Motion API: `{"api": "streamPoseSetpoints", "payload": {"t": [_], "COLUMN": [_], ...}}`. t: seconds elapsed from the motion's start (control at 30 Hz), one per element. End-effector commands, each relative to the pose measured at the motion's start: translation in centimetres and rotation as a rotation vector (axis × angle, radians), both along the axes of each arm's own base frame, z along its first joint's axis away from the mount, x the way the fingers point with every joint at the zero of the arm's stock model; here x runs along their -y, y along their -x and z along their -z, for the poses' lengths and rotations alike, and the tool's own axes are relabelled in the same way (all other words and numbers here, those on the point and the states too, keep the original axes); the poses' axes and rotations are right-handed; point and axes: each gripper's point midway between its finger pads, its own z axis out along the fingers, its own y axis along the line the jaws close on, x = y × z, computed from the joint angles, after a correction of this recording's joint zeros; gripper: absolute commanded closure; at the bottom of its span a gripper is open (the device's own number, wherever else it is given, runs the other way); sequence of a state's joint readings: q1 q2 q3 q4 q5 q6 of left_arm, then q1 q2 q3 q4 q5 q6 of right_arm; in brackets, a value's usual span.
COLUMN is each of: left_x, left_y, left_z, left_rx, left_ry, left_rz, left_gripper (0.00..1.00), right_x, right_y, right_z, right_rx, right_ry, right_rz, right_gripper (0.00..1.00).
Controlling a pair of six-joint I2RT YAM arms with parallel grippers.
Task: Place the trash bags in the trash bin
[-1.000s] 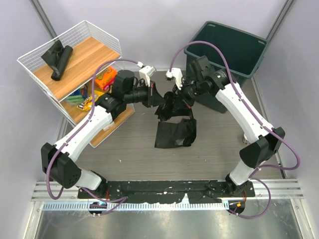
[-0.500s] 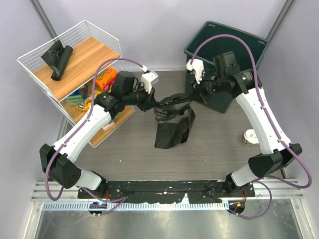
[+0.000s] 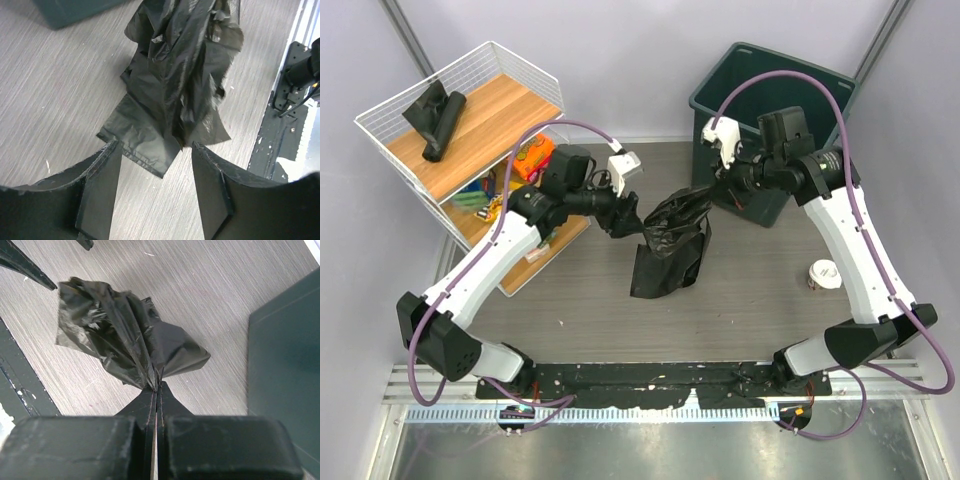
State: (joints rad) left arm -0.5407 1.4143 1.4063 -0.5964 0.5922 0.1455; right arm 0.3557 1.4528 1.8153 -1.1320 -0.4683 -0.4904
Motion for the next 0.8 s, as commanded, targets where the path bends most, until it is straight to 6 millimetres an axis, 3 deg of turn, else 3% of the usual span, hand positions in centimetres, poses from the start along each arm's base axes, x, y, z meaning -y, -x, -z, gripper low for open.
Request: {"api": "streamPoseSetpoints", "payload": {"t": [0.0, 0.1, 0.27, 0.37, 0.57, 0.77], "left_x": [1.2, 1.8, 3.9, 5.3, 9.0, 10.8], "left_y": [0.0, -0.2, -0.1, -1.1, -2.5, -4.9], "left_z": [-4.6, -6.3, -7.8, -8.2, -6.8, -4.7], "left_rx": [0.082, 0.091, 0.035, 0.010, -0.032, -0.013], "left_ry": [0.116, 0.169, 0.247, 0.277, 0.252, 0.203], "left_rz": [0.044, 0.033, 0.026, -0.017, -0.033, -0.115], "left_gripper": [0.34, 0.19, 0.09, 0.02, 0.00, 0.02], "right_x": [0.0, -0.2, -0.5, -0.7, -1.1, -0.9], "right_y": [0.8, 1.4, 1.8, 2.1, 2.8, 3.3], "right_z": [-1.2, -1.0, -1.0, -0.9, -1.2, -1.3], "right_rx": [0.034, 0.018, 0.004, -0.004, -0.013, -0.005], "right_ry": [-0.034, -0.043, -0.063, -0.076, -0.101, -0.106], "right_rz": [-0.012, -0.032, -0.046, -0.058, -0.079, -0.084], "right_gripper": [0.99, 0.99, 0.99, 0.99, 0.99, 0.99]}}
